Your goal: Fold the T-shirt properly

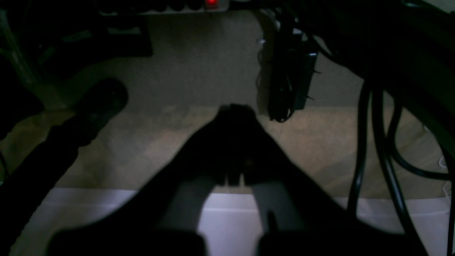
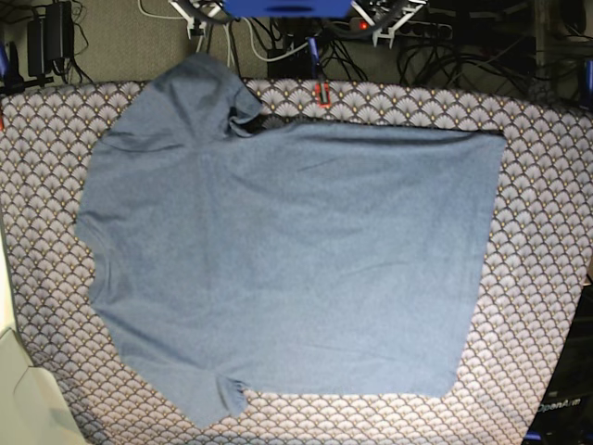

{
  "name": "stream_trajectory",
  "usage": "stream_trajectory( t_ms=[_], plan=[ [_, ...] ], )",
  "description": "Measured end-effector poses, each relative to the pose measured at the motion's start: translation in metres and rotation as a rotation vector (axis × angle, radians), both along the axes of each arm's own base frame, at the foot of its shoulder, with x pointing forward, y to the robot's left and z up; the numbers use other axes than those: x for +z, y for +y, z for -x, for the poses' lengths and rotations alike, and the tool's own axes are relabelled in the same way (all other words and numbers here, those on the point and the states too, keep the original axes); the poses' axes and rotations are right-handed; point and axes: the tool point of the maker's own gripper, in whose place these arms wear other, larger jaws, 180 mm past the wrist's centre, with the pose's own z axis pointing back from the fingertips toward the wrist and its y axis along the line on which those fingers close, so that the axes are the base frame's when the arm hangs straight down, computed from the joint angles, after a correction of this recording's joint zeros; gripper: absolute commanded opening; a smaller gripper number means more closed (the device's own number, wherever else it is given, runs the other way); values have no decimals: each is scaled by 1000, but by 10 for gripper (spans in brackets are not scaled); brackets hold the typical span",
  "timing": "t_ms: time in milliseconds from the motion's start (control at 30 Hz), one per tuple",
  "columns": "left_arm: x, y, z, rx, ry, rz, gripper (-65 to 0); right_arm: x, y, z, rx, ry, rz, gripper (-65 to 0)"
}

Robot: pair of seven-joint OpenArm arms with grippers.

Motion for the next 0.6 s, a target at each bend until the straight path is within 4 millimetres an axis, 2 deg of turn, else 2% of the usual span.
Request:
stream_trajectory(
  t_ms=[433,600],
  plan=[
    [0,4,2,-2,3,-6,-647,0,0,2,-2,0,0,-650],
    [0,4,11,-6,17,-5,-647,0,-1,2,-2,0,1,-650]
  ],
)
